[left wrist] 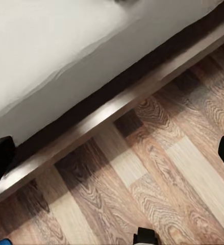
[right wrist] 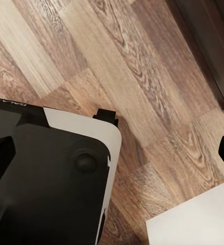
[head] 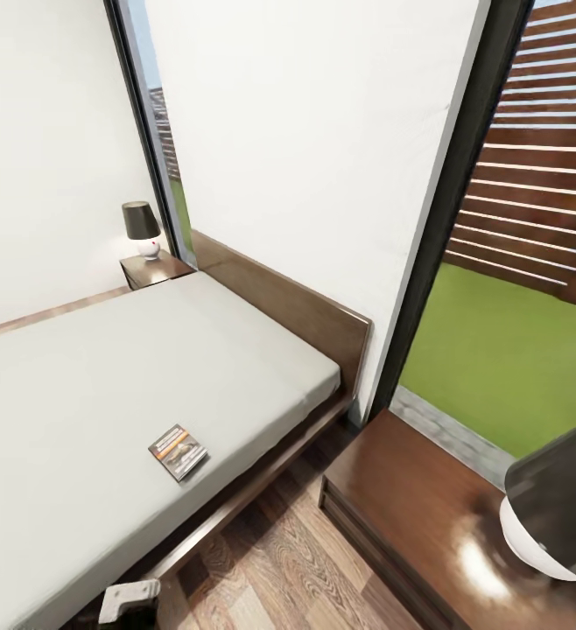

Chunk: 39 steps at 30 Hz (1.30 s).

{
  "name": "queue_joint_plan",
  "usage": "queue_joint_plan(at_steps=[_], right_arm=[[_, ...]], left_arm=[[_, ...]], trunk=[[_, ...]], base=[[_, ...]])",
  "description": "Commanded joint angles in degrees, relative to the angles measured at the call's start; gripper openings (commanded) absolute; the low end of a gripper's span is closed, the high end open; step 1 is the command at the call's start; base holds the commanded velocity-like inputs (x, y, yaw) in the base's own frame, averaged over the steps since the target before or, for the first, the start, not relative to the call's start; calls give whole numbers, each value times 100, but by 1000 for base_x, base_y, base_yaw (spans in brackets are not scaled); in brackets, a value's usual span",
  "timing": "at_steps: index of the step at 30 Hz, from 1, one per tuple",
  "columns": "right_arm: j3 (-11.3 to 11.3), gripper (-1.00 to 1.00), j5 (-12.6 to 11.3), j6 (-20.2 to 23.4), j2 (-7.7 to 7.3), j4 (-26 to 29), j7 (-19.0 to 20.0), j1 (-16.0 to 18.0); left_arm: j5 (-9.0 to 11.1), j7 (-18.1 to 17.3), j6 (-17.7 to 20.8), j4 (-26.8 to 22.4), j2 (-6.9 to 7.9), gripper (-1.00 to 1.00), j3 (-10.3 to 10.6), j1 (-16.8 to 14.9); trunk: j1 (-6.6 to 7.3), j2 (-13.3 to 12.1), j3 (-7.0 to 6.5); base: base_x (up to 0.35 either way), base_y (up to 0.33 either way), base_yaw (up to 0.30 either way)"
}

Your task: In the bedroom, move the book from the bed onto either nightstand, and place the two sandals side by side next to the bed.

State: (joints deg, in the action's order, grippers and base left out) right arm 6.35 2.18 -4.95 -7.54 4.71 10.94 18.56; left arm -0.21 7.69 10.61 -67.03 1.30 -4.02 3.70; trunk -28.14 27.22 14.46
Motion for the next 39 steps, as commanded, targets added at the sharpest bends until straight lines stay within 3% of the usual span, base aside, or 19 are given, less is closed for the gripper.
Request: queue_joint_plan(at_steps=[1,4,6,11,14,18,19,24,28,31,33,34,39], right_arm=[[33,100,22,-24,-2,-5,4,5],[33,100,20,-24,-2,-1,4,6],[33,100,20,-24,-1,1,4,6],[33,100,20,-24,-1,2,4,7],[34,100,20,-27,0,7,4,7],[34,100,20,-26,-1,13,4,7],[34,100,20,-26,-1,13,4,7],[33,100,11,-27,-2,30,4,5],[30,100,2,-30,3,61,4,6],[20,100,-4,-31,5,86,3,7],[18,100,-6,-32,6,108,0,7],[17,100,-10,-32,8,160,-2,7],[20,100,-12,-7,55,576,-84,7]], left_arm=[[4,17,262,-536,1,100,6,281],[15,2,877,-1465,12,100,14,932],[21,-18,1185,-1818,21,100,18,1158],[22,-61,1635,-2194,122,100,17,1170],[21,-81,2118,-2320,353,100,12,875],[21,-100,2848,-2396,760,100,1,217],[21,-100,2848,-2396,760,100,1,217],[21,-114,3628,-2430,1137,100,-20,-841],[22,-122,4068,-2440,1300,100,-84,-1596],[26,-140,4211,-2439,1357,100,-315,-1899],[26,-179,4239,-2438,1377,100,-544,-2017],[27,-217,4244,-2438,1401,100,-755,-2098],[29,-289,4247,-2439,1575,100,-1055,-2209]], trunk=[[-4,8,8],[-4,8,8],[-4,8,8],[-4,8,8],[-4,8,8],[-4,8,8],[-4,8,8],[-4,8,8],[-4,8,8],[-4,8,8],[-4,8,8],[-4,8,8],[-4,8,8]], base=[[0,0,0],[0,0,0],[0,0,0],[0,0,0],[0,0,0],[0,0,0],[0,0,0],[0,0,0],[0,0,0],[0,0,0],[0,0,0],[0,0,0],[0,0,0]])
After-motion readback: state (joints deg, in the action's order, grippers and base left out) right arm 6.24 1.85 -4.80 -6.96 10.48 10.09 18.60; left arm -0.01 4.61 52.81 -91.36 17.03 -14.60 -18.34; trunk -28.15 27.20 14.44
